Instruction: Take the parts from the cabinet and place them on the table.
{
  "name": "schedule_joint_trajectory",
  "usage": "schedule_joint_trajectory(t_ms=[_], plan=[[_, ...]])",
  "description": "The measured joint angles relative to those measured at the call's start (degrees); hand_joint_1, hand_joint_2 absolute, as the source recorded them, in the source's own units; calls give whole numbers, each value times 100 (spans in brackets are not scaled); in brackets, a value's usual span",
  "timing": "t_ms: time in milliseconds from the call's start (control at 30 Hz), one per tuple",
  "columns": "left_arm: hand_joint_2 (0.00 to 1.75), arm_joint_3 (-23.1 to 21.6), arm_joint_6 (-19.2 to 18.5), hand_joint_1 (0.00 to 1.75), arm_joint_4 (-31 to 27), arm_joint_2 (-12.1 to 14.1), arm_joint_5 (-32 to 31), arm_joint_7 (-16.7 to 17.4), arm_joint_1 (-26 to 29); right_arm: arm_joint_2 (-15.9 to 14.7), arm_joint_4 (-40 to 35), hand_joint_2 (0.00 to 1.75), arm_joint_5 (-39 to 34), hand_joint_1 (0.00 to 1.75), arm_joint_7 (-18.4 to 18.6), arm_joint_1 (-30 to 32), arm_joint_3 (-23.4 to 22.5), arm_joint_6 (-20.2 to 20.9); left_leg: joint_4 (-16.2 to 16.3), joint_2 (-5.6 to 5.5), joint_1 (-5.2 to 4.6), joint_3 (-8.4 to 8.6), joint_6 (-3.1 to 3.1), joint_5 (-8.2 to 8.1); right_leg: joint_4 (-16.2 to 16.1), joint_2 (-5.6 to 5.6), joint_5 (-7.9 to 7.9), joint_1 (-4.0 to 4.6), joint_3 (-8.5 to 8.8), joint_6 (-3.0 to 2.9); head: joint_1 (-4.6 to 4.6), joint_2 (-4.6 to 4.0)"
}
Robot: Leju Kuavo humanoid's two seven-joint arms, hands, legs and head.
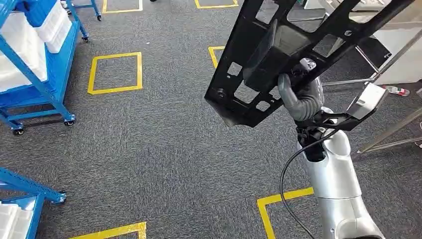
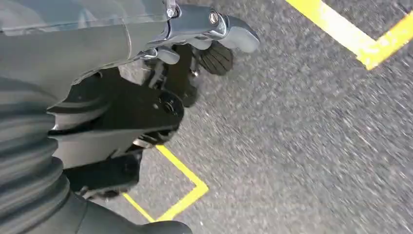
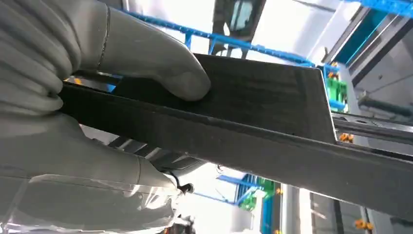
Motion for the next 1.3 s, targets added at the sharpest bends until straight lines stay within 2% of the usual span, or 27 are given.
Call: schedule_joint_trajectory(t_ms=[33,67,167,200,233,267,300,333,367,500,567,600,633,667,767,800,833,867,900,933,967,1000,1033,1100,1133,1167,1300], plan=[[175,11,18,0,0,-2,2,61,16,-24,-9,175,-17,175,17,-23,0,-4,-7,39,-5,26,-15,-13,-473,-366,70,88,251,-80,7,2],[175,26,5,0,0,-2,2,126,44,-35,-4,175,-37,175,37,-61,8,-7,-1,96,-39,25,-50,-34,-531,-425,34,150,274,-109,-6,0],[175,48,-70,0,0,0,-64,330,129,-96,7,175,-72,175,59,-98,26,-9,-28,296,-35,83,-103,-65,-554,-177,55,158,258,-142,4,0],[175,46,-101,0,0,-2,-109,378,140,-129,9,175,-74,175,63,-105,31,-9,-23,350,-63,88,-151,-111,-643,-96,94,93,333,-180,-2,2],[175,46,-109,0,0,2,-136,404,145,-127,18,175,-79,175,63,-128,46,-13,105,97,-21,78,-181,-185,-684,-58,107,79,364,-189,-2,0],[175,44,-116,0,0,2,-188,443,164,-138,39,175,-89,175,68,-176,55,-13,437,-144,-14,-67,-194,-379,-683,2,116,53,367,-215,-3,2],[175,35,-118,0,0,2,-249,468,193,-127,61,175,-96,175,66,-187,81,-15,917,-276,1,-297,-207,-602,-683,69,116,46,368,-220,-13,0],[175,15,-103,0,0,2,-333,483,215,-122,90,175,-105,175,63,-185,114,-15,1422,-339,12,-554,-225,-800,-680,156,114,45,365,-224,-20,0],[175,-16,-105,0,0,2,-416,500,237,-120,118,175,-109,175,61,-174,136,-13,1779,-351,18,-747,-239,-881,-669,239,114,43,364,-224,-24,0],[175,-22,-110,0,0,2,-431,503,240,-120,123,175,-109,175,61,-172,140,-13,1819,-351,20,-773,-241,-880,-668,254,113,42,364,-224,-24,0],[175,-53,-125,0,0,4,-492,520,252,-120,144,175,-109,175,57,-166,149,-13,1876,-351,26,-826,-247,-838,-661,309,113,38,365,-222,-20,0],[175,-94,-157,0,0,13,-567,537,264,-120,168,175,-109,175,52,-164,157,-13,1801,-352,30,-816,-251,-738,-651,364,108,30,367,-215,-17,0],[175,-151,-197,0,0,26,-665,557,266,-120,190,175,-107,175,46,-167,160,-13,1496,-357,39,-708,-262,-506,-629,443,99,18,365,-201,-24,0],[175,-474,-267,0,0,57,-1168,702,262,-111,219,175,-74,175,24,-177,195,-44,110,-945,156,-123,-308,19,-440,683,6,1,279,-73,-28,0],[175,-820,-337,0,0,94,-1602,813,251,-105,212,175,-15,175,41,-130,208,-101,140,-753,93,-148,-179,52,-480,850,65,-54,215,36,-37,0],[175,-929,-380,0,0,105,-1662,843,251,-113,195,175,-11,175,57,-113,205,-116,93,-677,129,-138,-129,81,-474,911,68,-53,195,66,-33,2],[175,-1012,-400,0,0,125,-1692,857,241,-120,177,175,-9,175,59,-93,205,-114,75,-597,129,-132,-95,94,-394,700,15,-44,175,66,-33,0],[175,-1089,-402,0,0,138,-1718,879,236,-120,155,175,-9,175,61,-97,208,-118,64,-549,123,-131,-69,98,-158,424,-147,-19,56,83,20,2],[175,-1132,-402,0,0,153,-1720,898,246,-120,151,175,-9,175,61,-96,208,-118,64,-485,109,-134,-50,92,267,282,-368,-25,-144,106,22,0],[175,-1174,-404,0,0,177,-1718,911,273,-120,153,175,-9,175,61,-78,208,-120,64,-403,95,-135,-38,83,809,195,-609,-32,-406,125,22,0],[175,-1204,-426,0,0,205,-1711,911,291,-120,153,175,-9,175,61,-51,208,-116,64,-326,84,-135,-25,74,1209,165,-741,-38,-602,133,24,0],[175,-1222,-459,0,0,225,-1692,907,313,-120,157,175,-9,175,61,-21,208,-107,64,-252,75,-135,-26,67,1395,149,-757,-40,-702,136,24,0],[175,-1237,-503,0,0,245,-1670,896,324,-120,157,175,-9,175,61,1,208,-96,64,-184,68,-133,-25,62,1273,137,-648,-40,-650,127,24,0],[175,-1259,-599,0,0,267,-1659,819,324,-122,153,175,-9,175,59,2,208,-83,64,-56,49,-117,-31,49,319,57,-182,-12,-148,63,24,0],[175,-1272,-627,0,0,269,-1661,783,320,-120,142,175,-11,175,57,-3,208,-83,64,-9,40,-98,-43,39,-227,-139,8,32,164,5,22,0],[175,-1289,-638,0,0,269,-1661,754,318,-122,121,175,-11,175,55,-5,208,-81,63,31,20,-85,-62,25,-495,-420,-42,108,286,-57,22,0],[175,-1325,-649,0,0,273,-1690,682,302,-144,63,175,-17,175,48,18,181,-79,13,272,15,2,-178,-10,-559,-147,5,133,283,-152,28,0]])
